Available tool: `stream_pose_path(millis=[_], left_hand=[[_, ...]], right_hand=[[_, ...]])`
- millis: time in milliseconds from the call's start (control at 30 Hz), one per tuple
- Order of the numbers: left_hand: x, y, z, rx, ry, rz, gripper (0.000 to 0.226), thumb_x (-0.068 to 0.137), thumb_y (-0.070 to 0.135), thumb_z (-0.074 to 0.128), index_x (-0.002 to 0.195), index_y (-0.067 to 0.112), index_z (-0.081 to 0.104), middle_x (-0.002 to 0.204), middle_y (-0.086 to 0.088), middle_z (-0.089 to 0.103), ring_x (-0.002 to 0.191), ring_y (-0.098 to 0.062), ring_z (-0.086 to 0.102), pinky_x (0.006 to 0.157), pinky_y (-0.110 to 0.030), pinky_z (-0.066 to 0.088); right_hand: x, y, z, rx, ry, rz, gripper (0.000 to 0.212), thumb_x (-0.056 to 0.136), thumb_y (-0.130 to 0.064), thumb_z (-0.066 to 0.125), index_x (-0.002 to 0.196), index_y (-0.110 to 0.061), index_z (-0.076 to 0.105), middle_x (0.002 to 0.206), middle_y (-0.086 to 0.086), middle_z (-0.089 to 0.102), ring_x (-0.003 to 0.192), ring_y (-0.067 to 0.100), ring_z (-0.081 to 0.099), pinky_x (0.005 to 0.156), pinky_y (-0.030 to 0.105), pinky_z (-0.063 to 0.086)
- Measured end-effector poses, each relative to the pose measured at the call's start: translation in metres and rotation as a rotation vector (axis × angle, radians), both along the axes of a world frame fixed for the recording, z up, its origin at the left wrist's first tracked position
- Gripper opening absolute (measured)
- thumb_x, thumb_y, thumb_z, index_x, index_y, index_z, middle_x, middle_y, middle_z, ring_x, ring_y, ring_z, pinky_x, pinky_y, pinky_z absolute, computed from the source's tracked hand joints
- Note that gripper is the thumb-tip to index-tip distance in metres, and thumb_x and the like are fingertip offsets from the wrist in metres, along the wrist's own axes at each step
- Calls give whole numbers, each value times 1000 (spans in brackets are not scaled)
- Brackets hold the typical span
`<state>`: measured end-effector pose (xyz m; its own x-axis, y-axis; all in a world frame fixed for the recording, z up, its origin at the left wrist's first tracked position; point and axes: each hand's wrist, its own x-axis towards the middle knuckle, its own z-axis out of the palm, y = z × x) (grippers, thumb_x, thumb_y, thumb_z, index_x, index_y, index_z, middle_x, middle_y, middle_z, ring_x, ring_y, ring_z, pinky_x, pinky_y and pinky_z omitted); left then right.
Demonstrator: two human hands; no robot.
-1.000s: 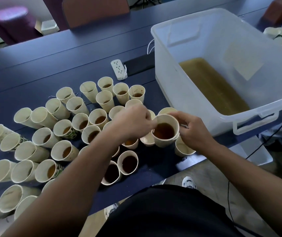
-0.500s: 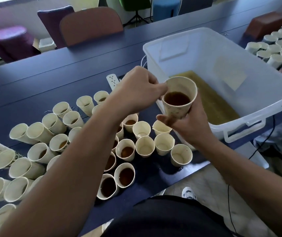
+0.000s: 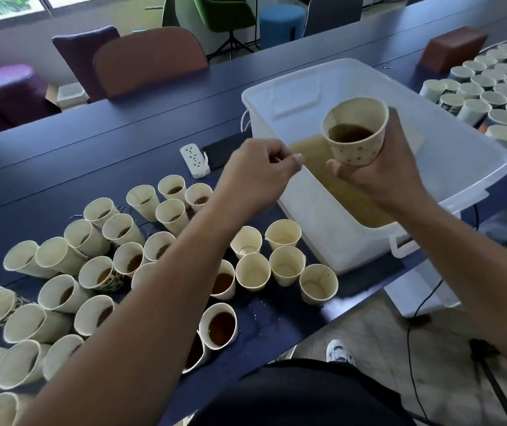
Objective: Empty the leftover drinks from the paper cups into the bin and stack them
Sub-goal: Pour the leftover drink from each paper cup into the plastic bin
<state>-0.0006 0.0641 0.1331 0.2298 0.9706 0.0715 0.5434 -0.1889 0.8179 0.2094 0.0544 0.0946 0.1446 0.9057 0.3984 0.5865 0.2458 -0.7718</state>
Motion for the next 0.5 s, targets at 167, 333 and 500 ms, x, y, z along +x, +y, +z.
stream_pose_path(millis=[167,333,500], left_hand=[[11,-2,-21,-7,115,-15,12,93,33,67,81,33,67,76,15,65,74,-4,59,74,-29,49],[21,-6,-32,-7,283,-81,29,95,41,64,121,28,63,120,9,59,103,-15,59,91,-38,49],[32,-7,-43,12,365,-136,55,96,51,60,144,28,50,152,12,41,128,-22,53,103,-49,47]], right_hand=[[31,17,-5,-72,-150,-39,72,76,-25,85,131,-15,40,110,-11,51,98,13,53,70,9,39],[50,30,-14,-208,-277,-13,72,80,-25,82,135,-19,37,112,-6,50,97,17,53,65,13,37],[53,35,-25,-251,-280,1,71,80,-26,82,135,-21,37,113,-6,51,102,19,55,77,28,46]])
